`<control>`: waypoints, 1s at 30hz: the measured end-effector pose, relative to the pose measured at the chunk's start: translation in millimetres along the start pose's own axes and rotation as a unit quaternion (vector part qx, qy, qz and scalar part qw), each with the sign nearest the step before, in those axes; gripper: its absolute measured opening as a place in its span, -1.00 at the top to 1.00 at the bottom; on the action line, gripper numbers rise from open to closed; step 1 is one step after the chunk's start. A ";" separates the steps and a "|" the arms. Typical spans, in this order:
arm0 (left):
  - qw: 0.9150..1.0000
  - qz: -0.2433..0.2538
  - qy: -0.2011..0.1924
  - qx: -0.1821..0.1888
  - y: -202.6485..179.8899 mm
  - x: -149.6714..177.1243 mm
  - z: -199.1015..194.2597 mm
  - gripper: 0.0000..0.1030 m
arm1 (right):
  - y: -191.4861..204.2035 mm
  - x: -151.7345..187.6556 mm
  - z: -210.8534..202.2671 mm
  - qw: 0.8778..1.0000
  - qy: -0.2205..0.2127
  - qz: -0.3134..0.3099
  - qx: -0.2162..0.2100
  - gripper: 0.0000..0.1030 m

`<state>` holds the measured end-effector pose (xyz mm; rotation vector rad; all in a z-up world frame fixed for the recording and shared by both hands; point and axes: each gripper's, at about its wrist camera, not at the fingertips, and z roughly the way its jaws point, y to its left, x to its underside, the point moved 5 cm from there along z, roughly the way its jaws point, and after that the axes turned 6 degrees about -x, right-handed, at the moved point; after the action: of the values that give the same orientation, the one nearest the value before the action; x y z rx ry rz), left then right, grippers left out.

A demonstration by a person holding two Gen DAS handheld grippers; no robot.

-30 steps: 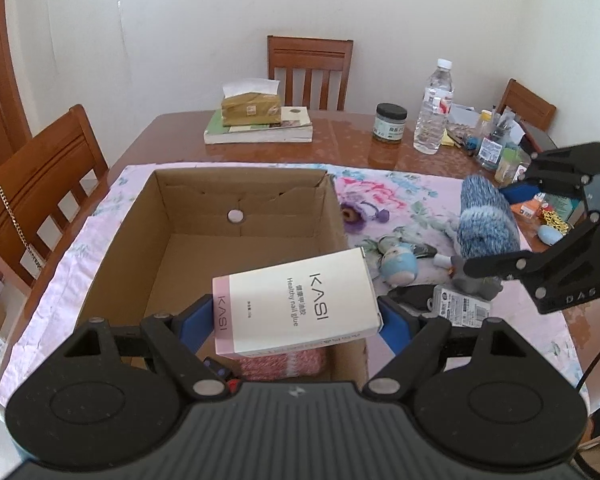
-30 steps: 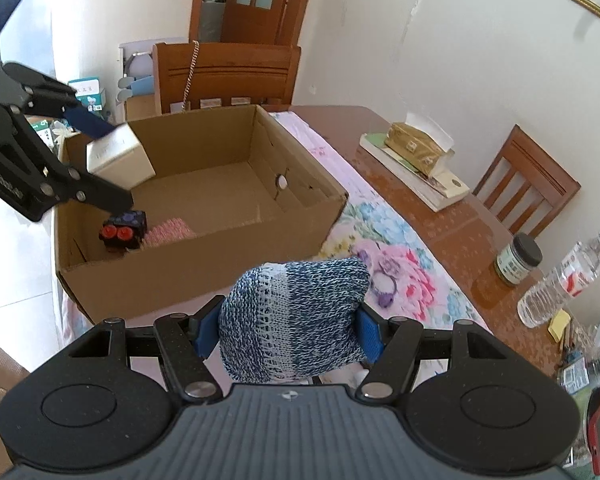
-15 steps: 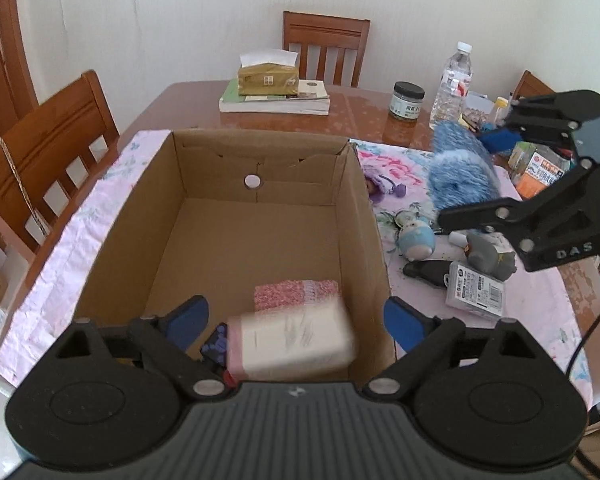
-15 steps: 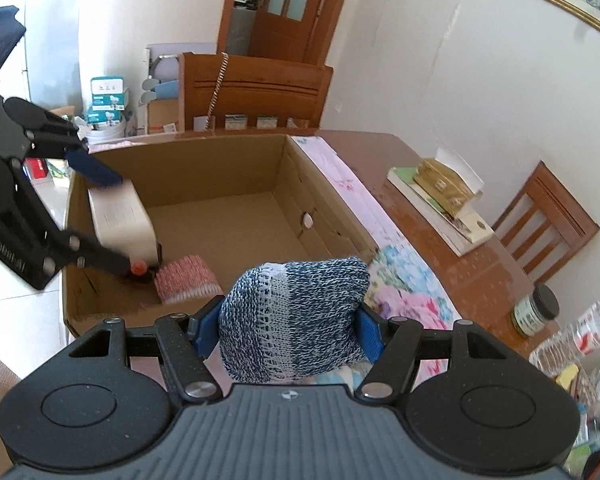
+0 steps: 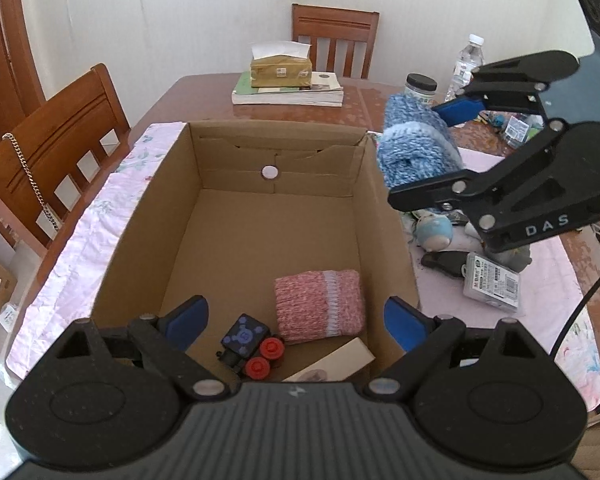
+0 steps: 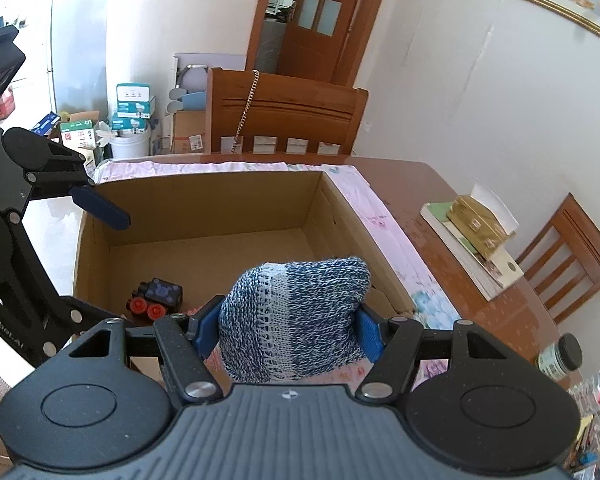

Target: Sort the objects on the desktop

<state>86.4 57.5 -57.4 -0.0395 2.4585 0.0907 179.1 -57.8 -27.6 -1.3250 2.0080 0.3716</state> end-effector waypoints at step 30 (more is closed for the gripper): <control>1.000 0.002 0.007 0.001 6.9 2.7 4.4 -0.84 | -4.2 13.0 29.9 0.999 0.018 0.034 -0.001 -0.99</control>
<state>86.7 64.6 -62.2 -0.0356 2.4730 0.0897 191.4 -51.4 -57.4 -1.2753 2.0871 0.3843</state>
